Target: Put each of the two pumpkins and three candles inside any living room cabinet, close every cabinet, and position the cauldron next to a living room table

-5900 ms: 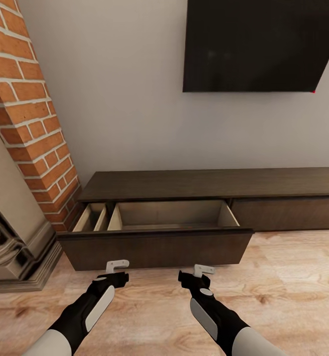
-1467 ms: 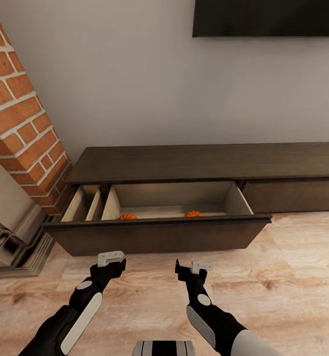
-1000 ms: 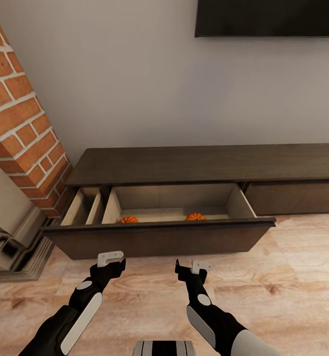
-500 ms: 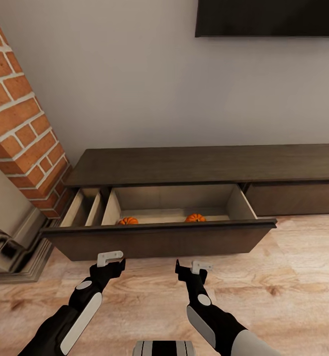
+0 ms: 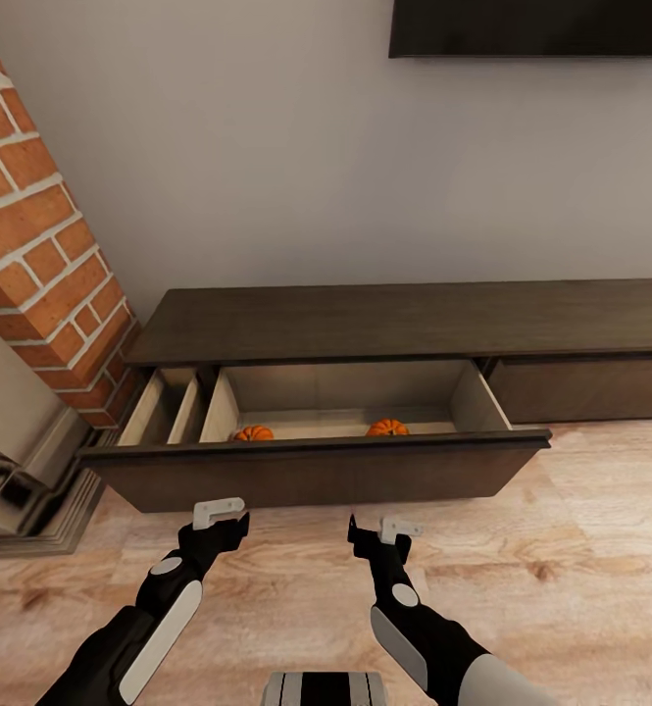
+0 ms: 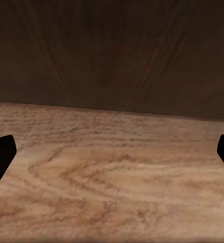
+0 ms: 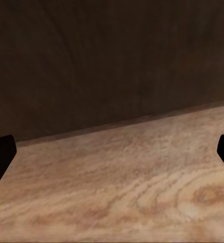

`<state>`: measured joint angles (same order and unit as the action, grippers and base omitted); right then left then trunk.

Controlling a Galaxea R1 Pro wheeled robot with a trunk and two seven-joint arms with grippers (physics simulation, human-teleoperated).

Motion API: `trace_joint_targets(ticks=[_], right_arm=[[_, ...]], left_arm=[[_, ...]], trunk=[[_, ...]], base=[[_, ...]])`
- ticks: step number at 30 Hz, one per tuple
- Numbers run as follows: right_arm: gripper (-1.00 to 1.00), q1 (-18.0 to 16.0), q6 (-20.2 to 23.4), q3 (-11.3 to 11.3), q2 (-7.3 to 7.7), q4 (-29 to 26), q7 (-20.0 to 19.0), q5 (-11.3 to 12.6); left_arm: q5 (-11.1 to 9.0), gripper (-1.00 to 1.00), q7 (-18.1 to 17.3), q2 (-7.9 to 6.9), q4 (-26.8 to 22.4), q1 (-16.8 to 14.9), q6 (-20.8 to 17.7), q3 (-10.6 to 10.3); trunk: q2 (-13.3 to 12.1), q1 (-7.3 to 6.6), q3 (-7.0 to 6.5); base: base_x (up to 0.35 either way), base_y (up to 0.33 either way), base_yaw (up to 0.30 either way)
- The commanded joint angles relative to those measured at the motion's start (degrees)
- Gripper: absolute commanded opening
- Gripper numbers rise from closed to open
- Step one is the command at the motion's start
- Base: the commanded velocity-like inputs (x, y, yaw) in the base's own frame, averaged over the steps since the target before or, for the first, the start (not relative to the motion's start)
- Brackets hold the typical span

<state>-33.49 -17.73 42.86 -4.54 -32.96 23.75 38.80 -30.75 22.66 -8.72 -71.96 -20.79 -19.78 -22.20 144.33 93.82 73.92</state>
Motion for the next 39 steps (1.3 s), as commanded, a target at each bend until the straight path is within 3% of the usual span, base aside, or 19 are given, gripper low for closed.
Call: trace_joint_targets(ticks=[1,6,11,14,24,39], right_arm=[[1.00,-0.1,-0.4,0.5,0.05,0.0,0.3,0.6],[1.00,-0.1,-0.6,0.5,0.03,-0.1,0.3,0.5],[1.00,-0.1,-3.2,0.6,0.06,-0.1,0.3,0.5],[1.00,-0.1,-3.9,0.6,0.06,-0.2,0.3,0.4],[1.00,-0.1,-7.4,2.2,0.06,-0.1,0.3,-2.8],[1.00,-0.1,-7.5,2.2,0.06,-0.1,0.3,-2.9]], left_arm=[[-0.5,1.00,0.6,-0.07,-0.1,0.0,-0.1,-0.2],[-0.5,1.00,0.5,-0.13,-0.1,0.0,0.3,-0.2],[-0.5,1.00,0.5,-0.24,-0.4,1.2,5.8,-0.2],[-0.4,1.00,0.6,-0.24,-1.0,1.9,7.1,-0.2],[-0.1,1.00,0.7,-0.25,-1.4,2.3,7.6,-0.2],[0.7,1.00,0.7,-0.25,-1.4,2.3,7.6,-0.2]], trunk=[[0.0,-0.01,0.04],[0.0,0.04,0.49],[0.1,0.12,1.15],[0.1,0.12,1.15],[0.1,0.12,1.15],[0.1,0.12,1.15]], base=[[0.000,0.000,0.000],[0.000,0.000,0.000],[0.000,0.000,0.000],[0.000,0.000,0.000],[0.000,0.000,0.000],[0.033,0.000,0.000]])
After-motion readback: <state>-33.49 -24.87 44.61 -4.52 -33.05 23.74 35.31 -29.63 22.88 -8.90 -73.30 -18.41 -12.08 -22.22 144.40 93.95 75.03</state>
